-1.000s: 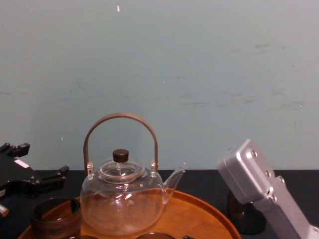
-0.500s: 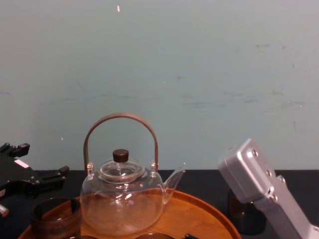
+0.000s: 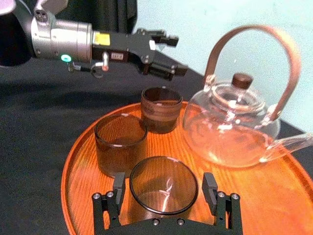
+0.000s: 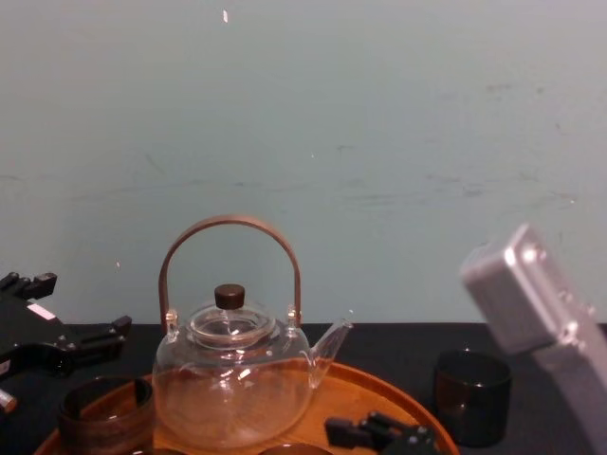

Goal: Pick up the glass from the table and place it on the tray.

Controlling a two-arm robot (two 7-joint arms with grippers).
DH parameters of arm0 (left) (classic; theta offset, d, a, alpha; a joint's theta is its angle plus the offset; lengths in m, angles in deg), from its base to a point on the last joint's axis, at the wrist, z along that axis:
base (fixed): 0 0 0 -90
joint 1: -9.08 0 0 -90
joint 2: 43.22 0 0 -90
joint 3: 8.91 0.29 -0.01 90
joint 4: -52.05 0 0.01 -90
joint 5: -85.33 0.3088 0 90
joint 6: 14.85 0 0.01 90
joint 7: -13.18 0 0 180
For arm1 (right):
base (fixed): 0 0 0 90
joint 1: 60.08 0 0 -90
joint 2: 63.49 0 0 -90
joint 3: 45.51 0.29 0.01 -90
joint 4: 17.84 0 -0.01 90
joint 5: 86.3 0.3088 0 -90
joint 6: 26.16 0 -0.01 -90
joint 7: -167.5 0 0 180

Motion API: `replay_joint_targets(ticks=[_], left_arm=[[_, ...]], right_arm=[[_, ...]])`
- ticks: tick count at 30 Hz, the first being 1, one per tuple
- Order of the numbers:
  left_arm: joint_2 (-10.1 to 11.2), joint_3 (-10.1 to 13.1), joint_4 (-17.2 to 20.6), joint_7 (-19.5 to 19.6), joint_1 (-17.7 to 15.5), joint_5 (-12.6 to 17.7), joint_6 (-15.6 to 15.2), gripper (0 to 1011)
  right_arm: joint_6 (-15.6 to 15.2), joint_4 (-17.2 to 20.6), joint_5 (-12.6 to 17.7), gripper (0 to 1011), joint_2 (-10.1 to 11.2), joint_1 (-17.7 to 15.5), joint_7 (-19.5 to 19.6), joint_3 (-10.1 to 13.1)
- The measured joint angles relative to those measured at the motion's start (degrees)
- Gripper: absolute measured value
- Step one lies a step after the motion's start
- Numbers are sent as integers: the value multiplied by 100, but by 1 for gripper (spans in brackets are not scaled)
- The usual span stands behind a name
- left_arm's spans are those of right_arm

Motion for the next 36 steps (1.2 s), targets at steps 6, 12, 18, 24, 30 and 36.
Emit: replay_joint_targets(ticks=[6, 12, 18, 24, 30, 36], left_arm=[[0, 0, 0, 0, 0, 0, 0, 1001], [0, 0, 0, 0, 0, 0, 0, 1001], [0, 0, 0, 0, 0, 0, 0, 1001], [0, 0, 0, 0, 0, 0, 0, 1001], [0, 0, 0, 0, 0, 0, 0, 1001], [0, 0, 0, 0, 0, 0, 0, 1001]], right_arm=[[37, 443, 2, 1002, 198, -206, 135, 135], [77, 950, -73, 1002, 427, -520, 348, 311], [118, 1372, -59, 1002, 615, -944, 605, 658], [132, 1568, 12, 1002, 741, -1388, 968, 1199], [90, 1503, 85, 1002, 754, -1613, 1217, 1639], [17, 1289, 106, 1002, 678, -1634, 1352, 1948]])
